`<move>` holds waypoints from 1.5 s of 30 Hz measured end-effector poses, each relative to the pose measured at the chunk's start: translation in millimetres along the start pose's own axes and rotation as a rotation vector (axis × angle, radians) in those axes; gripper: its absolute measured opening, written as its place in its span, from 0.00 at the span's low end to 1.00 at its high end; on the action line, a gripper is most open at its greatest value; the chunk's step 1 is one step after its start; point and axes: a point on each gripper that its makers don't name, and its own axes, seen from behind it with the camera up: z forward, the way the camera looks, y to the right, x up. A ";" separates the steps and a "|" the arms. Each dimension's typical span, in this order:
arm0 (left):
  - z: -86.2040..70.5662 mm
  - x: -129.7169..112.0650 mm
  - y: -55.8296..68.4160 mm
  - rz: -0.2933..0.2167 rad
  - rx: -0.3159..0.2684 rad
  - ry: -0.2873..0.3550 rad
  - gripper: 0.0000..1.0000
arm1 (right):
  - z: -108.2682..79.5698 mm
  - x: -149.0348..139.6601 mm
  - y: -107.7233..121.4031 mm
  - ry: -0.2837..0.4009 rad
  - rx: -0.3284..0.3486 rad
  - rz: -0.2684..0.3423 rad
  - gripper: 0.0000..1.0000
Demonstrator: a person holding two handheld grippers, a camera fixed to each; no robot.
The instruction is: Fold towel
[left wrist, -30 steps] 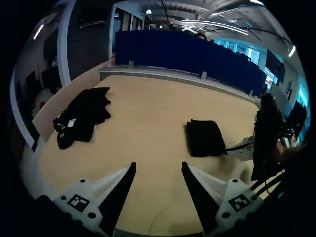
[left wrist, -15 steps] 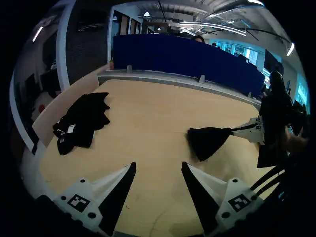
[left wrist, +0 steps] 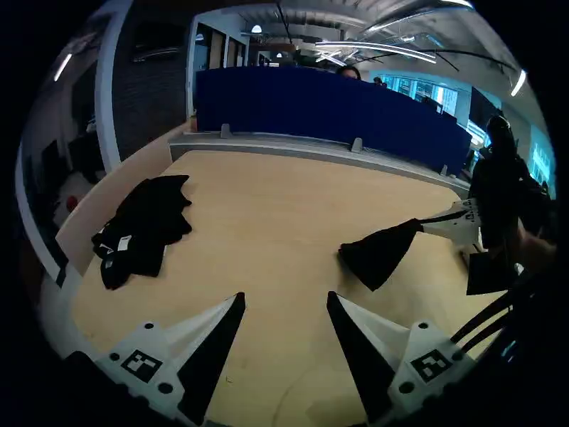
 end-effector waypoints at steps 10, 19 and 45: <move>4.2 16.7 6.7 0.021 -0.029 0.020 0.85 | -35.9 33.5 23.4 0.065 -0.051 0.026 0.03; 7.5 25.3 22.0 0.035 -0.074 0.024 0.85 | -82.5 49.1 55.0 0.098 -0.116 0.051 0.03; 15.4 40.1 44.2 0.066 -0.111 0.026 0.85 | -191.8 51.9 166.7 0.149 -0.265 0.137 0.03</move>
